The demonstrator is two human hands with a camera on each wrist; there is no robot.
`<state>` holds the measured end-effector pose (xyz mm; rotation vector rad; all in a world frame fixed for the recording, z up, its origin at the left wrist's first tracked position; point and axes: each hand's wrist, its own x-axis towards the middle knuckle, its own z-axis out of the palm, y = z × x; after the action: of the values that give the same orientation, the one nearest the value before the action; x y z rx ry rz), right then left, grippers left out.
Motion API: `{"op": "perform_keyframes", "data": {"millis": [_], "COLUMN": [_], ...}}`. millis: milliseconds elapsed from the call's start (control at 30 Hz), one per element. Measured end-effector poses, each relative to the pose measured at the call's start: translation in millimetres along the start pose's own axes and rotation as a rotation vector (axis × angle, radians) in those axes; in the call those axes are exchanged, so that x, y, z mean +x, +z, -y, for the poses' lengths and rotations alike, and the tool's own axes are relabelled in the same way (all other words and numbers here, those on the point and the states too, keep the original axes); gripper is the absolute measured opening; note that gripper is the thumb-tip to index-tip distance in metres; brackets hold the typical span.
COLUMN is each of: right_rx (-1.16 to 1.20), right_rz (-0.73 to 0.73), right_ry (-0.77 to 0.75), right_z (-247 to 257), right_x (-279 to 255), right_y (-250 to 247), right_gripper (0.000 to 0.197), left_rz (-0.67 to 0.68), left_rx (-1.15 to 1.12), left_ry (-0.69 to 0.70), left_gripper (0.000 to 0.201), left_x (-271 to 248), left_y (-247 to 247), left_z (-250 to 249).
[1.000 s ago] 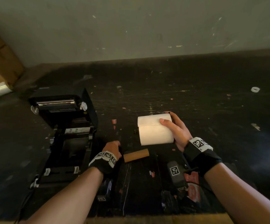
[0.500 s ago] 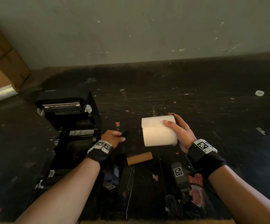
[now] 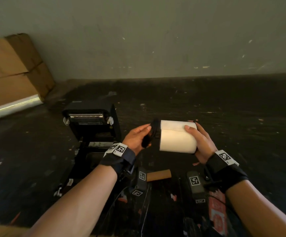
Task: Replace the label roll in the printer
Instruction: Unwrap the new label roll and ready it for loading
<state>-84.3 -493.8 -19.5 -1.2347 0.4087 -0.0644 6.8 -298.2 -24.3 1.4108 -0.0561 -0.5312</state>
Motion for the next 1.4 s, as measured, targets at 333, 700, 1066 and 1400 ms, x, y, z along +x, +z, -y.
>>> {"op": "perform_keyframes", "data": {"millis": [333,700,1066,1400], "right_rx": [0.028,-0.211,-0.327,-0.439], "right_rz": [-0.023,-0.043,0.030,0.156], "right_ry": [-0.031,-0.184,-0.268,-0.236], "right_z": [-3,-4,-19,-41], "right_x": [-6,-13,-28,-36], "right_y": [-5,5,53,161], "right_gripper": [0.068,0.063,0.058,0.068], "left_rz": [-0.106,-0.177,-0.085,0.006], "left_rx": [0.433,0.397,0.072,0.167], "left_ry": [0.251,0.131,-0.093,0.064], "left_gripper": [0.026,0.027,0.038,0.043], "left_x": [-5,-12,-51,-96], "left_y": [17,27,-26,-135], "left_z": [10,9,-23,-30]}}
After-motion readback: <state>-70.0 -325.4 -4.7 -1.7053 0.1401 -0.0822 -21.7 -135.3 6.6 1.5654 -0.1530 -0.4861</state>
